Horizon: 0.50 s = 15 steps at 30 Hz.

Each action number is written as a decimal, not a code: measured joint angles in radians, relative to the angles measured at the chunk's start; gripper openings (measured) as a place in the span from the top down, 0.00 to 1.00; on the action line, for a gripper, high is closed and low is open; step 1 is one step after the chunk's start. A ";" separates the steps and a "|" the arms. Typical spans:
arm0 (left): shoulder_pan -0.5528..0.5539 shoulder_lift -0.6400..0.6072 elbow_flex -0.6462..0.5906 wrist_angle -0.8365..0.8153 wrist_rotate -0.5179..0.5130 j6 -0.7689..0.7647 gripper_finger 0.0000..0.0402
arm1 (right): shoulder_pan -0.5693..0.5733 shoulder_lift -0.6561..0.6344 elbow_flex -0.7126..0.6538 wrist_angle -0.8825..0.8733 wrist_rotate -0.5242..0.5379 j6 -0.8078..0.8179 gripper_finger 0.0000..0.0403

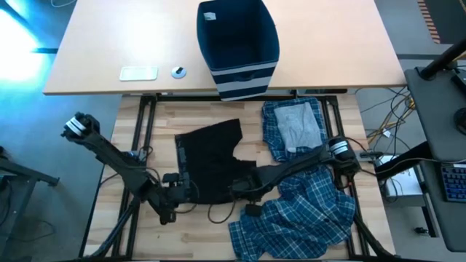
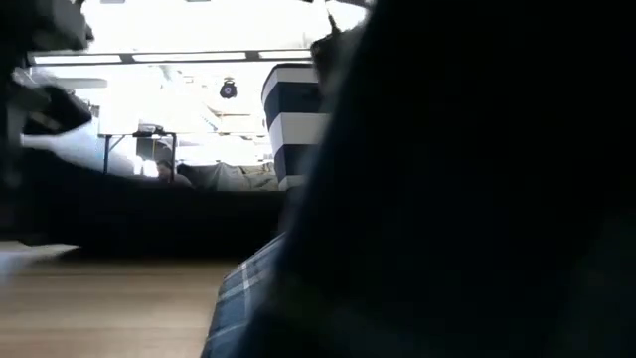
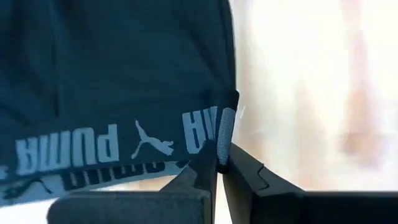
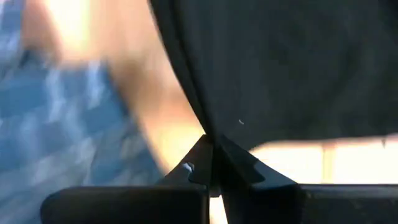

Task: Fold Laundry from Bin
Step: Fold the black boxer short

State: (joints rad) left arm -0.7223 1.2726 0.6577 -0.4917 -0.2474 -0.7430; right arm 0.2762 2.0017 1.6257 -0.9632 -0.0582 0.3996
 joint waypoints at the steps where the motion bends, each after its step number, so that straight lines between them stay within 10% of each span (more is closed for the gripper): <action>1: 0.000 -0.021 0.008 0.009 0.015 -0.013 1.00 | -0.001 -0.010 0.004 -0.036 -0.028 0.000 0.97; 9: -0.006 -0.104 0.042 0.059 0.144 -0.186 1.00 | 0.001 -0.102 0.004 -0.096 -0.208 0.005 0.98; 15: 0.000 -0.194 0.061 -0.003 0.050 -0.293 1.00 | -0.044 -0.183 0.004 -0.096 -0.047 -0.059 0.98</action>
State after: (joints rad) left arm -0.7225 1.0787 0.7185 -0.4950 -0.1973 -1.0362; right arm 0.2324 1.8187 1.6299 -1.0596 -0.1048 0.3408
